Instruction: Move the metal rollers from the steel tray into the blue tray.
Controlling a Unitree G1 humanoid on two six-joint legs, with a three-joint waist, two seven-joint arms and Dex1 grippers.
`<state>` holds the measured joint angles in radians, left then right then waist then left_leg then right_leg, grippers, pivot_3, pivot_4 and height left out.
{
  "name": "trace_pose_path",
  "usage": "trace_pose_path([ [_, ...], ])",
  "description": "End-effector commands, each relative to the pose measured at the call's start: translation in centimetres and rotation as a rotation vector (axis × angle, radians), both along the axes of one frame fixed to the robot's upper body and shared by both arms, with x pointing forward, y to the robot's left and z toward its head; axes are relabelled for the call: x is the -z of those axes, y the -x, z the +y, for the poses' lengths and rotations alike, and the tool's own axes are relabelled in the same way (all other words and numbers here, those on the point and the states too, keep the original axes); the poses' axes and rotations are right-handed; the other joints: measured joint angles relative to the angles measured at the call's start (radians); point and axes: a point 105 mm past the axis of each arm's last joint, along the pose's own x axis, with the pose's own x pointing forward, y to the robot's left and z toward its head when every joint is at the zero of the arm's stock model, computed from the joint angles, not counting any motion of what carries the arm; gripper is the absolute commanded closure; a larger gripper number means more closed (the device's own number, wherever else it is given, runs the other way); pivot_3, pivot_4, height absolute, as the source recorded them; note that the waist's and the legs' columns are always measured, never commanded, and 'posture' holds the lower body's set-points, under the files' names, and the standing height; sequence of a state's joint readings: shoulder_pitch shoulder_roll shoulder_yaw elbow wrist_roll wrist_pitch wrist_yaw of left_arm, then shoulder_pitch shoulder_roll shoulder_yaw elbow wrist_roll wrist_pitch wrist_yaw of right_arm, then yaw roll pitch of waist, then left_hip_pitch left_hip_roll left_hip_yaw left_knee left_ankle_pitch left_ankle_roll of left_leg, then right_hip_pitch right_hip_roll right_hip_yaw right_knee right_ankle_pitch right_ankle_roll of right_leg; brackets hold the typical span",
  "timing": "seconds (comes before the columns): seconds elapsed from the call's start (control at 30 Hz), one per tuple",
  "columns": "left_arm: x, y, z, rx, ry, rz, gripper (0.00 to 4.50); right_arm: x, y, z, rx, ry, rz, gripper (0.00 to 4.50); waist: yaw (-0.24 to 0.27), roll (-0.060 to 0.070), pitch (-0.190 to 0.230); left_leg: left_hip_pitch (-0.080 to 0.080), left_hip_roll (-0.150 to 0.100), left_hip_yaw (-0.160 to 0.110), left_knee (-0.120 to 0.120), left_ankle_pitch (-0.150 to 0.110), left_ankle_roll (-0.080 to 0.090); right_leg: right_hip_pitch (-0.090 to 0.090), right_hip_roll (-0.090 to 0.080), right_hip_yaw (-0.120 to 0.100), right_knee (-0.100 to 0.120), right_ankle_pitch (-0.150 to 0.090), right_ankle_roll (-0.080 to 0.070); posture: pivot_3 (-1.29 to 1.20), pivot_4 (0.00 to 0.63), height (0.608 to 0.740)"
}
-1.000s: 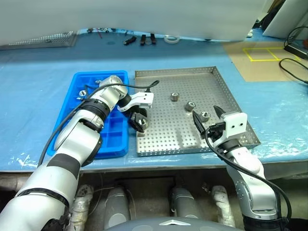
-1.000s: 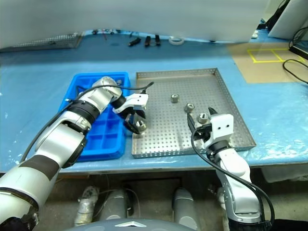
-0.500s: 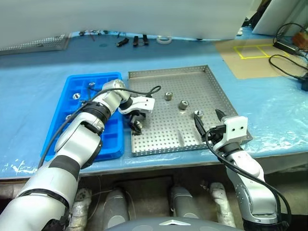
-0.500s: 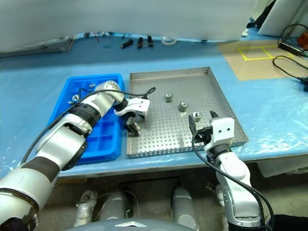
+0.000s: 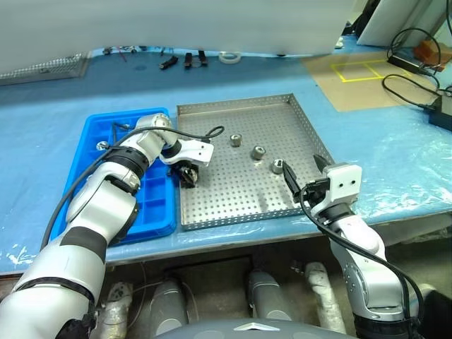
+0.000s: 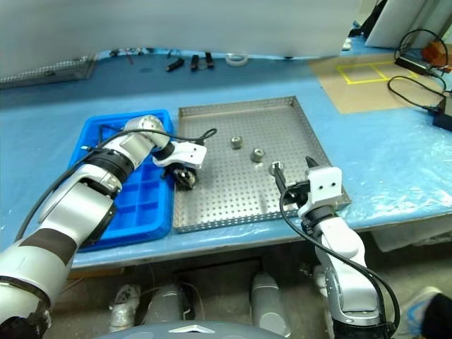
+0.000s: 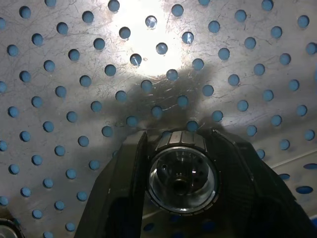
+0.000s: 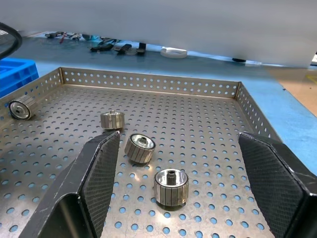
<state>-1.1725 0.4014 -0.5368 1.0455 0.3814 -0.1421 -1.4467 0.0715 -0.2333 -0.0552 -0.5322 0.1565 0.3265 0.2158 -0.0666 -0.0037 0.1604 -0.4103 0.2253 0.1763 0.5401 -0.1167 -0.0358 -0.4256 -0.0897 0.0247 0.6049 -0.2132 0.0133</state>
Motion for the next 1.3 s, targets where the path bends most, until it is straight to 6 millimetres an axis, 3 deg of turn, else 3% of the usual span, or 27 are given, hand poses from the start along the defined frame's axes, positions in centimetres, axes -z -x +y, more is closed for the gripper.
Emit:
trace_pose_path([
  [0.03, 1.0, 0.1, 3.0, -0.079, -0.063, 0.028, 2.79, -1.1, -0.2, 0.3, -0.016, 0.005, -0.053, 0.48, 0.000, 0.000, 0.000, 0.000, 0.000, 0.000, 0.000, 0.000, 0.000, 0.000, 0.000, 0.000, 0.000, 0.000, 0.000, -0.37, 0.150, 0.740],
  [0.2, -0.6, -0.7, 0.0, -0.088, 0.155, -0.040, 2.79, -1.4, -0.4, 0.7, -0.047, 0.000, -0.060, 0.48, 0.006, 0.000, 0.000, 0.000, 0.000, 0.000, 0.000, 0.000, -0.001, -0.001, 0.000, 0.000, 0.000, 0.000, 0.000, -0.35, 0.150, 0.740],
  [0.33, -3.7, 0.0, -3.4, -0.010, 0.456, -0.033, 2.79, -2.2, -0.6, 1.5, -0.113, 0.001, -0.076, 0.48, 0.035, -0.001, 0.001, -0.001, -0.002, 0.001, 0.000, -0.001, 0.001, -0.001, 0.000, 0.001, -0.001, 0.000, -0.001, -0.32, 0.150, 0.740],
  [0.5, -7.1, 0.8, -4.6, -0.024, 0.723, -0.027, 2.79, -3.5, -1.2, 3.8, -0.274, 0.021, -0.103, 0.48, 0.068, -0.002, 0.001, -0.005, -0.001, 0.001, 0.000, -0.001, 0.001, -0.004, 0.000, 0.001, 0.000, 0.001, -0.002, -0.24, 0.150, 0.740],
  [0.67, -8.6, 1.8, -3.2, -0.096, 0.851, -0.086, 2.79, -4.6, -2.2, 5.8, -0.426, 0.043, -0.119, 0.48, 0.088, -0.001, 0.002, -0.005, -0.001, 0.001, -0.001, -0.001, 0.001, -0.005, 0.000, 0.001, 0.000, 0.001, -0.002, -0.13, 0.150, 0.740],
  [0.77, -9.2, 1.9, -0.9, -0.230, 0.913, -0.168, 2.79, -5.2, -2.9, 7.0, -0.546, 0.062, -0.118, 0.48, 0.100, -0.001, 0.002, -0.005, -0.001, 0.001, -0.001, -0.001, 0.001, -0.005, 0.000, 0.000, 0.000, 0.001, -0.002, -0.01, 0.150, 0.740],
  [1.13, -9.4, 4.1, 5.9, -0.673, 1.055, -0.441, 2.79, -5.4, -4.1, 11.1, -0.844, 0.078, -0.087, 0.48, 0.196, -0.001, 0.002, -0.011, 0.001, -0.002, -0.002, 0.000, -0.001, -0.008, -0.001, -0.007, 0.001, 0.000, -0.003, 0.32, 0.150, 0.740],
  [1.3, -8.3, 4.6, 8.1, -0.884, 1.074, -0.556, 2.79, -5.5, -4.5, 12.1, -0.892, 0.084, -0.090, 0.48, 0.232, -0.001, 0.002, -0.012, 0.001, -0.004, -0.002, 0.000, -0.002, -0.008, -0.002, -0.009, 0.002, 0.000, -0.003, 0.39, 0.150, 0.740],
])
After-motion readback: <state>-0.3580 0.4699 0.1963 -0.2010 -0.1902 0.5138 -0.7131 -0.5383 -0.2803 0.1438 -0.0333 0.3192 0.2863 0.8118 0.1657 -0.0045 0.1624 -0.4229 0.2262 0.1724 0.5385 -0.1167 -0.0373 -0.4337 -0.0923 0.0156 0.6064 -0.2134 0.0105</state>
